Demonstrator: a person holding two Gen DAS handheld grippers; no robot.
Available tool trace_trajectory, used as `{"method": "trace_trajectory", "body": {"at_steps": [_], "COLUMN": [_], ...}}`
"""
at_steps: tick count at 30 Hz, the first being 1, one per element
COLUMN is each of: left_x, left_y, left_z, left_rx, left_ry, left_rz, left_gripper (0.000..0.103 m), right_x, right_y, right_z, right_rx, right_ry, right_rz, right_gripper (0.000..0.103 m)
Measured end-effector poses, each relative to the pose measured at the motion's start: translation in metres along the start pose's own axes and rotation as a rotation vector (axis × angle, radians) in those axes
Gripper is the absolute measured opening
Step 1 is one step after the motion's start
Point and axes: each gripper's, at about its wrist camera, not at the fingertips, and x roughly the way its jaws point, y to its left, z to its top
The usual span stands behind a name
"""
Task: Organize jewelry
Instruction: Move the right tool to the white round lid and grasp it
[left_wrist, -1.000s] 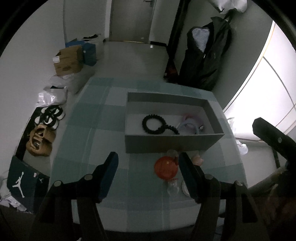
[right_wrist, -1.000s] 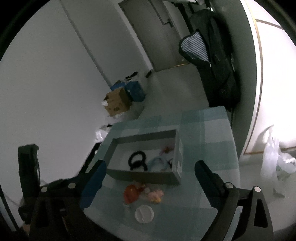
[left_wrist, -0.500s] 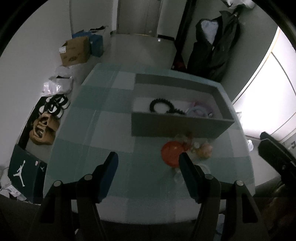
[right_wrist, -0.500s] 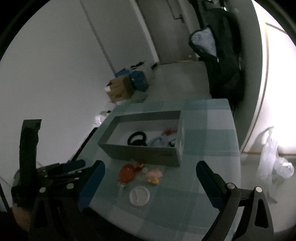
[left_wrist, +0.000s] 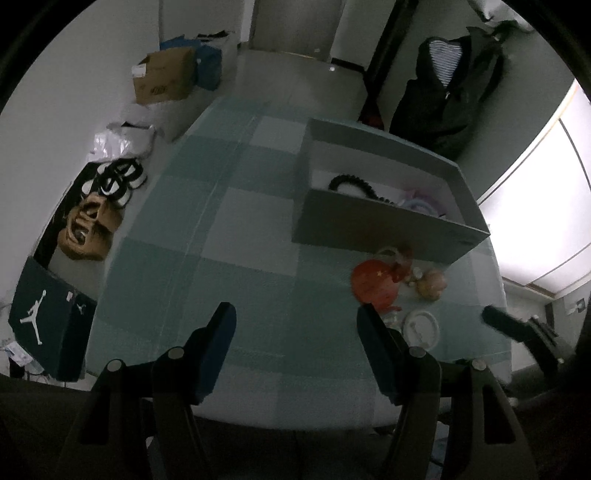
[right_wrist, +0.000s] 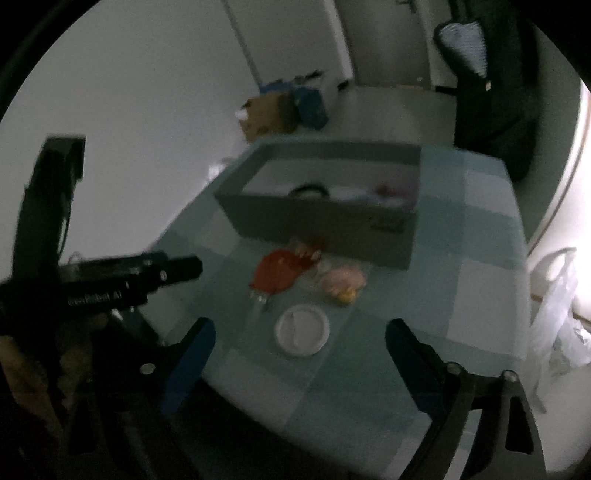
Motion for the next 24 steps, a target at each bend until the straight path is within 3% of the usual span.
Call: {"method": "trace_trajectory", "body": {"at_steps": [2, 5, 16, 24], "left_x": [0.0, -0.001, 0.003, 0.004], "left_y": [0.001, 0.002, 0.005, 0.008], "left_z": [0.0, 0.001, 0.002, 0.005], "left_rx": [0.0, 0.003, -0.013, -0.037], "left_ry": [0.0, -0.003, 0.022, 0.034], "left_rz": [-0.001, -0.006, -0.018, -0.045], "left_gripper": [0.063, 0.064, 0.064, 0.064], "right_x": [0.009, 0.02, 0.037, 0.041], "right_y": [0.002, 0.005, 0.021, 0.022], "right_z": [-0.002, -0.005, -0.005, -0.003], "right_rx": [-0.023, -0.047, -0.194, -0.203], "right_ry": [0.034, 0.068, 0.095, 0.083], "right_rz": [-0.022, -0.052, -0.13, -0.161], "right_gripper": [0.078, 0.076, 0.068, 0.058]}}
